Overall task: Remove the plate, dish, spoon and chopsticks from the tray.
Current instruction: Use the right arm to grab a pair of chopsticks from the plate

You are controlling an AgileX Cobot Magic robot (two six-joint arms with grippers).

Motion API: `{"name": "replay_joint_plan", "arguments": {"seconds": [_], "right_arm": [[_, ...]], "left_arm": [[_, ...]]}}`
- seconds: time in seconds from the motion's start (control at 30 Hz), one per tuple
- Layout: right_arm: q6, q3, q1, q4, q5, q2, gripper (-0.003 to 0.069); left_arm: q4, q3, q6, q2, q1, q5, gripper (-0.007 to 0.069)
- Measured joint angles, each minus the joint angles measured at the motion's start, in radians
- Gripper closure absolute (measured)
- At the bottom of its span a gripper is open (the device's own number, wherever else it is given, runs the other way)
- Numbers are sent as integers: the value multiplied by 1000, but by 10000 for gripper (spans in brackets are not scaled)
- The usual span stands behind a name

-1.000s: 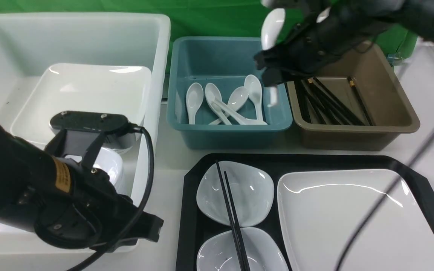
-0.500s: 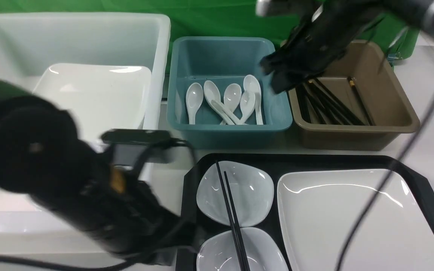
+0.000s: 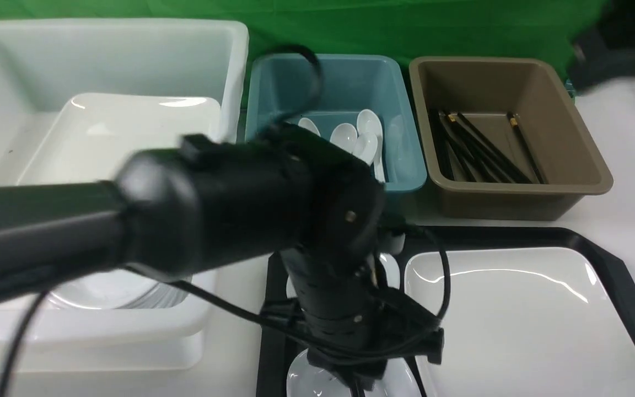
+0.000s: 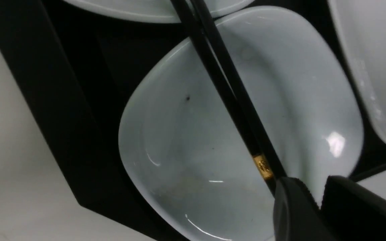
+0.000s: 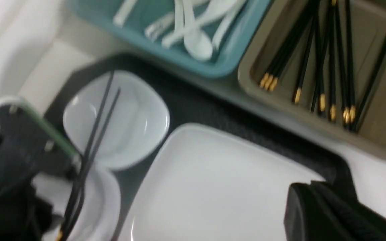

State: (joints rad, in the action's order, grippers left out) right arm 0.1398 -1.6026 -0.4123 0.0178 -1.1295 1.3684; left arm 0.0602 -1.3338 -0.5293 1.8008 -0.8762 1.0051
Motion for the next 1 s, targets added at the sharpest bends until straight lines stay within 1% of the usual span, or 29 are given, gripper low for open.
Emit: {"name": "replay_joint_plan", "arguments": {"seconds": [0.03, 0.07, 0.1, 0.13, 0.23, 0.27, 0.3, 0.33, 0.43, 0.6, 0.63, 0.67, 0.7, 0.77, 0.83, 0.87, 0.9, 0.93, 0.97, 1.0], "right_arm": [[0, 51, 0, -1, 2, -30, 604], [0, 70, 0, -1, 4, -41, 603], [0, 126, 0, -1, 12, -74, 592], [-1, 196, 0, -1, 36, -118, 578], [-1, 258, 0, -2, 67, -165, 554], [-1, 262, 0, -2, 67, -168, 553], [-1, 279, 0, -2, 84, -191, 540], [-1, 283, 0, -2, 91, -205, 533], [-1, 283, 0, -2, 107, -222, 522], [-11, 283, 0, -2, 103, -226, 515], [-23, 283, 0, -2, 89, -226, 510], [-26, 285, 0, -2, 86, -226, 509], [-41, 292, 0, -2, 80, -226, 496], [-70, 311, 0, -2, 76, -226, 464], [-84, 344, 0, 18, 78, -226, 414], [-84, 347, 0, 22, 78, -226, 403], [-79, 373, 0, 49, 82, -223, 368], [-65, 397, -3, 90, 94, -217, 327], [-59, 405, -4, 96, 96, -215, 321], [-44, 432, -25, 133, 115, -201, 277]], "left_arm": [[0, -4, -8, 20, -1, 5, 420], [0, -4, -8, 27, -1, 6, 412], [0, -6, -22, 43, -1, 10, 361], [-3, -6, -28, 64, -1, 13, 293], [-3, -7, -29, 84, -1, 13, 192], [-3, -7, -29, 86, -1, 13, 186], [-3, -7, -29, 92, -1, 5, 139], [-4, -8, -29, 96, -1, -7, 111], [-4, -8, -30, 104, -1, -26, 88], [-18, -15, -24, 105, -1, -10, 80], [-46, -48, -17, 105, -1, 47, 79], [-51, -48, -16, 105, -1, 47, 79], [-85, -84, -8, 101, -1, 104, 80], [-137, -141, -1, 89, -1, 158, 81], [-196, -205, 29, 58, 1, 187, 116], [-200, -209, 34, 55, 2, 187, 122], [-213, -227, 52, 26, 13, 189, 164], [-215, -236, 65, -7, 40, 192, 249], [-215, -236, 69, -13, 50, 193, 261], [-216, -235, 77, -52, 96, 198, 361]]}}
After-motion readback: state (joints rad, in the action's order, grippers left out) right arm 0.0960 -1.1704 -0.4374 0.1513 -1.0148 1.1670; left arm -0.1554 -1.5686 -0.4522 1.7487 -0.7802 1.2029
